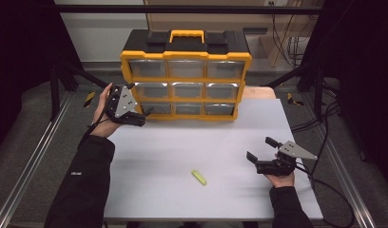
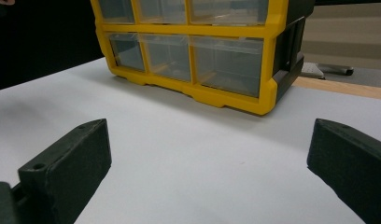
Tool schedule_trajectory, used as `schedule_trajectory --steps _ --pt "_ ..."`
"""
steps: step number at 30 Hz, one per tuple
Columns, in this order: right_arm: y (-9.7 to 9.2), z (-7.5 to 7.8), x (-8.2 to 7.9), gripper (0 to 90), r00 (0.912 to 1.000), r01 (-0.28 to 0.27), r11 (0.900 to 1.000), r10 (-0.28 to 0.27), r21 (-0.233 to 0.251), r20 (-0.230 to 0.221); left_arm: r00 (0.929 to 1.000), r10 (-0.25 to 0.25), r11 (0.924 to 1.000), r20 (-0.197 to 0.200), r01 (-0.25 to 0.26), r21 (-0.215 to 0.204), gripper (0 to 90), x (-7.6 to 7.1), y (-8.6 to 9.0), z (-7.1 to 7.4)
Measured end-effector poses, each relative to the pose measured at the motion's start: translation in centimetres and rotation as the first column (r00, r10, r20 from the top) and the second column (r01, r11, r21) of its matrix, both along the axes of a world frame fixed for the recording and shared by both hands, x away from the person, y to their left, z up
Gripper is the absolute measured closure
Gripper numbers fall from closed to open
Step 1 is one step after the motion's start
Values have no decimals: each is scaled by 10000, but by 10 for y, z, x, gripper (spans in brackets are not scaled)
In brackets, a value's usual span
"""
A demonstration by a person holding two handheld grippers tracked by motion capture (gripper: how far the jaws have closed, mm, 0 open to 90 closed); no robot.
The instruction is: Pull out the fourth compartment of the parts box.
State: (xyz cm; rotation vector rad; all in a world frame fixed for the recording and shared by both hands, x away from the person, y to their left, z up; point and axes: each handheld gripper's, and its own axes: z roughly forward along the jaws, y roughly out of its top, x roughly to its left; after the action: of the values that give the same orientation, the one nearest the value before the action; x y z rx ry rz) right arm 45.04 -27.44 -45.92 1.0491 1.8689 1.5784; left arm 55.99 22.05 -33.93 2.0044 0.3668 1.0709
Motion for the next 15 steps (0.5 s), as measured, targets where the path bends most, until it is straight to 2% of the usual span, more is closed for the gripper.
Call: schedule_trajectory --steps 7,11,12,15 --pt "0 0 0 3 10000 -10 10000 10 3 2 9999 70 9975 131 -79 701 50 9 -4 -3" --pt "0 0 0 4 10000 -14 10000 14 28 7 9997 103 9962 202 -120 862 54 12 -5 -5" --pt "0 0 0 3 10000 -13 10000 13 17 14 9996 97 9937 283 -127 1115 56 14 -5 -7" --pt "0 0 0 3 10000 -11 10000 11 -3 9 9994 105 9915 333 -147 1293 59 17 -6 -10"
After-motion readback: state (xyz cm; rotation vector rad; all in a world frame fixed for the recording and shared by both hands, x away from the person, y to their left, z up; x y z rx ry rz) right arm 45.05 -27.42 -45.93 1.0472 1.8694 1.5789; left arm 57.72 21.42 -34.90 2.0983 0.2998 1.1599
